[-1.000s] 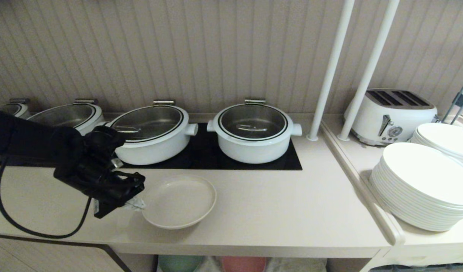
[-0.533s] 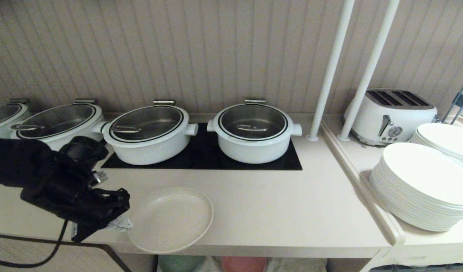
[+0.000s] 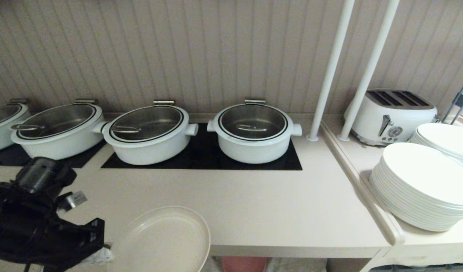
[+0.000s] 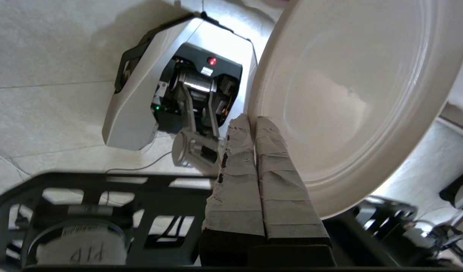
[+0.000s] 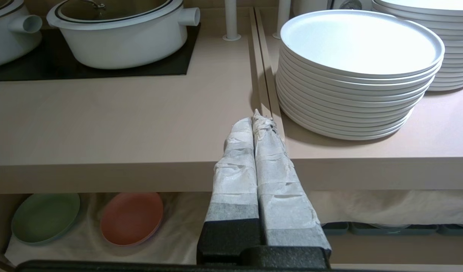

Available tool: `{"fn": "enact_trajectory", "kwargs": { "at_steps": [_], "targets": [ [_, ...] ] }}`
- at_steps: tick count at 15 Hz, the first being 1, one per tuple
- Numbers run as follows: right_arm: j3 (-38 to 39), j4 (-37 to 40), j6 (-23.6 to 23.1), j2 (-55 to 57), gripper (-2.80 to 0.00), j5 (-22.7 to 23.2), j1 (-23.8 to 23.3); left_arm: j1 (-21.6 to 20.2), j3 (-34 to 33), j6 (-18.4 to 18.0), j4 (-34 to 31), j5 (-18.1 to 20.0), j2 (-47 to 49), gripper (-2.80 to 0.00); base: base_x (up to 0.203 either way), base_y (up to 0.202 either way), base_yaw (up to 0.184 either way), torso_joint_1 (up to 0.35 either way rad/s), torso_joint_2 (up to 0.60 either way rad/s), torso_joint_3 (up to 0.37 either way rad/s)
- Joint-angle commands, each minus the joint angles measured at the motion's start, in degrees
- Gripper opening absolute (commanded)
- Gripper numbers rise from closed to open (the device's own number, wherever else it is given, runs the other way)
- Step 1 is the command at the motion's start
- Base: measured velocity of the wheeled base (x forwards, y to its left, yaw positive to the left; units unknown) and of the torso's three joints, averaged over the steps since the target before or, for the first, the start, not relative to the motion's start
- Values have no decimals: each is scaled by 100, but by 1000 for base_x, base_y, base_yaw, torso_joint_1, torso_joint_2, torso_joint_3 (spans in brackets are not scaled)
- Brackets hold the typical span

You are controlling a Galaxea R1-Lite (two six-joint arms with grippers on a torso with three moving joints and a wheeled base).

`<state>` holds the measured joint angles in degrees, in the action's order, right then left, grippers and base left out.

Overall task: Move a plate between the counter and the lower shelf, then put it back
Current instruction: Put the plate in the cupboard

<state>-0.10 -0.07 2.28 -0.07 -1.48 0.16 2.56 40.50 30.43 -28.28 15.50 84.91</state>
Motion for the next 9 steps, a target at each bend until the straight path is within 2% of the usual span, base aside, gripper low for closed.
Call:
{"fn": "enact_trajectory", "kwargs": {
  "at_steps": [1,3,6,9],
  "targets": [
    [1,-1,1,7,-280,-2,2,-1,-347,-111,-21,5,-508,-280,0,0,0,0,0,0],
    [1,-1,1,7,-280,-2,2,-1,-576,-321,-98,-2,-853,-280,0,0,0,0,0,0],
    [1,-1,1,7,-280,-2,2,-1,-839,-879,-641,13,-1330,-280,0,0,0,0,0,0],
    [1,-1,1,7,-280,-2,2,-1,-1027,-971,-785,111,-1577,-280,0,0,0,0,0,0]
  ]
}}
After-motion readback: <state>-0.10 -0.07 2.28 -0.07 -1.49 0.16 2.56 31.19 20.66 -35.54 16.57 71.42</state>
